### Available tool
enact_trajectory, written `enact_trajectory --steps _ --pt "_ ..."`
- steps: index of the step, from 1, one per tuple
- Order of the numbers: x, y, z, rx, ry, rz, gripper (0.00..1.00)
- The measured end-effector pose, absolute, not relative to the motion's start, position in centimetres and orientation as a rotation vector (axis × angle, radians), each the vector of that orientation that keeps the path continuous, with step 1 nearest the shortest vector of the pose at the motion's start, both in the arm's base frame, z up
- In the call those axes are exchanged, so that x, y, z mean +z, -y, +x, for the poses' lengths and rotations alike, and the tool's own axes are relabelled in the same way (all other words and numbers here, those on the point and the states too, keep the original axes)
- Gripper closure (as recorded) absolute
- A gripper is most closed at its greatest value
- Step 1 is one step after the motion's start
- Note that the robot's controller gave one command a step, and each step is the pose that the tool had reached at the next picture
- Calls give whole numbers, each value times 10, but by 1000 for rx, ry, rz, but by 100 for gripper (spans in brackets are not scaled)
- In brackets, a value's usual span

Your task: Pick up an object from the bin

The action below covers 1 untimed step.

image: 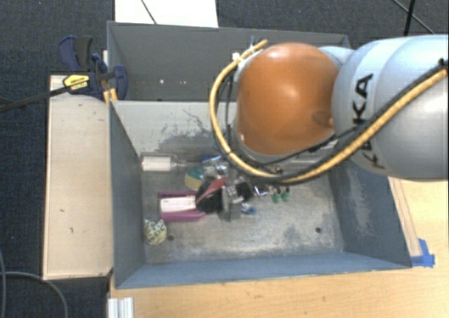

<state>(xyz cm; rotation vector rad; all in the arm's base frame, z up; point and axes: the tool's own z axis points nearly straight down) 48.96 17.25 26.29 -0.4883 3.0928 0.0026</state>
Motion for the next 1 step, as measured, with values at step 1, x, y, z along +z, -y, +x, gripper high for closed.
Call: enact_trajectory --steps 1 --pt "261 -140 497 -1 -3061 -688 100"
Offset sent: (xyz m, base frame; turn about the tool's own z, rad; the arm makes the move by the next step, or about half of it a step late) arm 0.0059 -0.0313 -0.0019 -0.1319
